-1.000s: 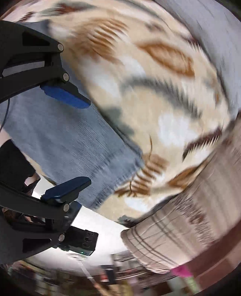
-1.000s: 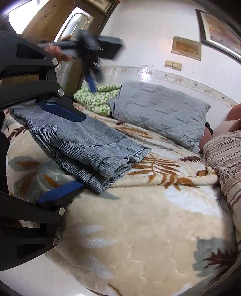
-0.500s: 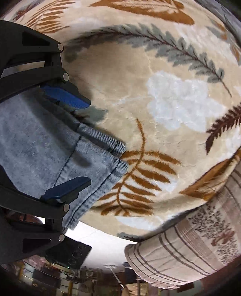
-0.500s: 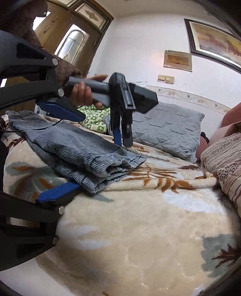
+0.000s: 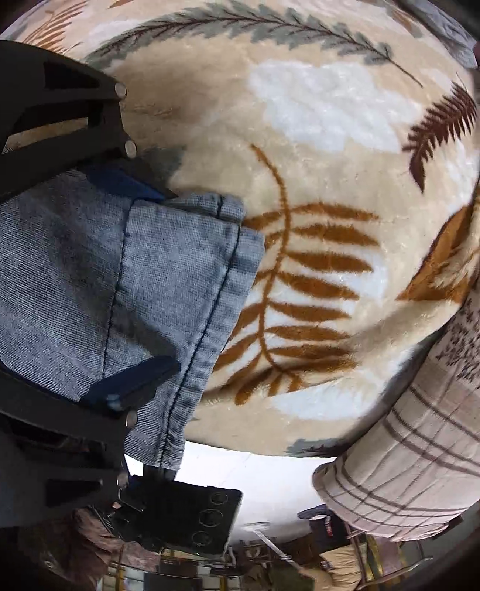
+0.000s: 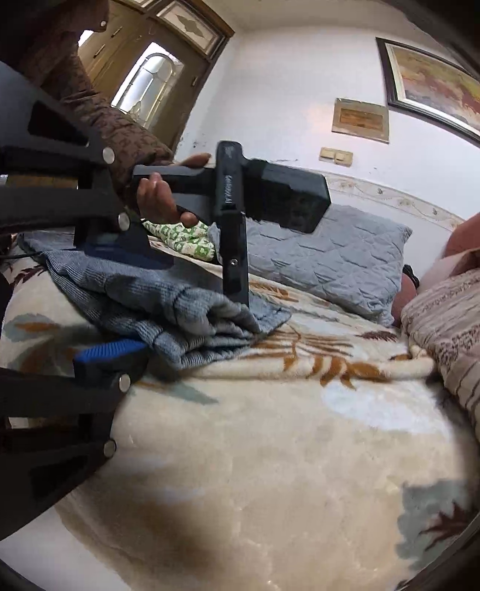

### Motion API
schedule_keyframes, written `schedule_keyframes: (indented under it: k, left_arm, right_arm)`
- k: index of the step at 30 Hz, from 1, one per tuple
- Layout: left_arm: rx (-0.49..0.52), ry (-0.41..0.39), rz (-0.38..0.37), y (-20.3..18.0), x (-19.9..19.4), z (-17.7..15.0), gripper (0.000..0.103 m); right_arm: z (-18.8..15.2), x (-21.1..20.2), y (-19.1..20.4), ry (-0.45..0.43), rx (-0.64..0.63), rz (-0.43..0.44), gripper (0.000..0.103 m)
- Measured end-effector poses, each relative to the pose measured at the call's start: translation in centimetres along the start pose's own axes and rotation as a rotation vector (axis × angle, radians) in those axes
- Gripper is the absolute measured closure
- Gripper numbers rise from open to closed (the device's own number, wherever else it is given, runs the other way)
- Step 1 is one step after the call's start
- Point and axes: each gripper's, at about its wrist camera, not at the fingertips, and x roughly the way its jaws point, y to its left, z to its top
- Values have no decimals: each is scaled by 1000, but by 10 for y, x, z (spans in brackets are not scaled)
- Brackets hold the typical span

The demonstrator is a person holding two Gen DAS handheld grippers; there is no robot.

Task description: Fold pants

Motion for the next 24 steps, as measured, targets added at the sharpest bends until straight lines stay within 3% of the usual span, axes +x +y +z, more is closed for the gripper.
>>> schedule_keyframes:
  k: [3,6,8,15,24]
  left_arm:
    - [-37,-35,-13,12,-11,-5,65]
    - [-21,-64,44,12,-15,-10,87]
    - [-34,-88,48,15,-20,-12,92]
    - [-57,-182,48,16,-56,-30,93]
    - [-106,-291,32,11,-104,-55,93]
  right_arm:
    - [2,3,2,2,-7,-15,68]
    - [3,4,3,-5,-8,-26,72]
    - [4,6,3,-13,-9,-48,79]
    - [12,11,21,-6,-52,-95,80]
    - [7,8,76,5,-224,-158,80]
